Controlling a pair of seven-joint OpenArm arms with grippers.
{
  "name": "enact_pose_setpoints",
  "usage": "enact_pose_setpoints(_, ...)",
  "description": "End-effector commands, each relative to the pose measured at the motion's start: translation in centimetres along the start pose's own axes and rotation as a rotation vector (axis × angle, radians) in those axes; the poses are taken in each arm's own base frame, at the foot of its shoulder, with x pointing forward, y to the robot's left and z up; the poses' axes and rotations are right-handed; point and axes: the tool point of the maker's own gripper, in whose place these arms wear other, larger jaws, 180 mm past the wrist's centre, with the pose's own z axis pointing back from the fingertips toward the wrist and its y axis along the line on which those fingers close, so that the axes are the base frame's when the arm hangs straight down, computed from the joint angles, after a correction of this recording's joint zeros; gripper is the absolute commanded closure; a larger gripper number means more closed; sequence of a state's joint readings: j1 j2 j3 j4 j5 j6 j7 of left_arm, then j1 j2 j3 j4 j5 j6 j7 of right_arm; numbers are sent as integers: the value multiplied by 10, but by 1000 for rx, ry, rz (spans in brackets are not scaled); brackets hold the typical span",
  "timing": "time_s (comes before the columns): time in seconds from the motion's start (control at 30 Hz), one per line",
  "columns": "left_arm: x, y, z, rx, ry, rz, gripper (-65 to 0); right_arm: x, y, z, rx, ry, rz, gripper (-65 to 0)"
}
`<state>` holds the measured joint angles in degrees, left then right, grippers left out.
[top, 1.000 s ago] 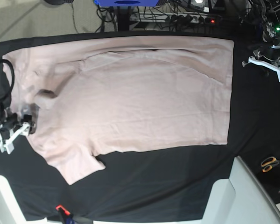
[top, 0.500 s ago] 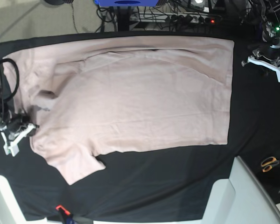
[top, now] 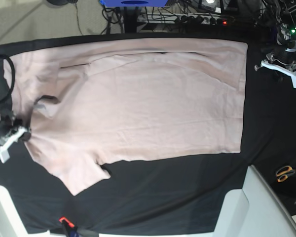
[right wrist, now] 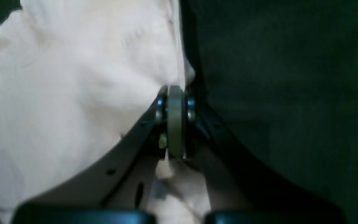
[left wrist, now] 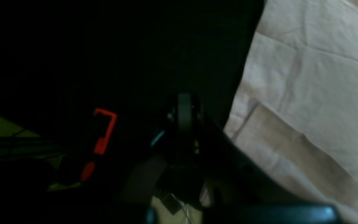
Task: Fold the T-shirt properly
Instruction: 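Grasp the sleeve-side fabric with the right gripper and pull it outward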
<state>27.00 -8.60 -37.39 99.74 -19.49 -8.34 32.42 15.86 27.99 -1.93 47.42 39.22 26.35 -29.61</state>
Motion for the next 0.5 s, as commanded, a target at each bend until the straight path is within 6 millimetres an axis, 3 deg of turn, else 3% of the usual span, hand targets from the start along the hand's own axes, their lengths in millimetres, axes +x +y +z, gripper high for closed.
enact_pose_setpoints(0.0,11,4,2,8,-37,-15,0,26,-5,11,-4,-60,12,-6)
enact_pose_setpoints(0.23,10,4,-3,9,-30,-3,0,15,4,36,5,-34,40,-6)
enact_pose_setpoints(0.47,2,7,-6,14,-8,4,0,-17,6,54,-4,30,22,-6)
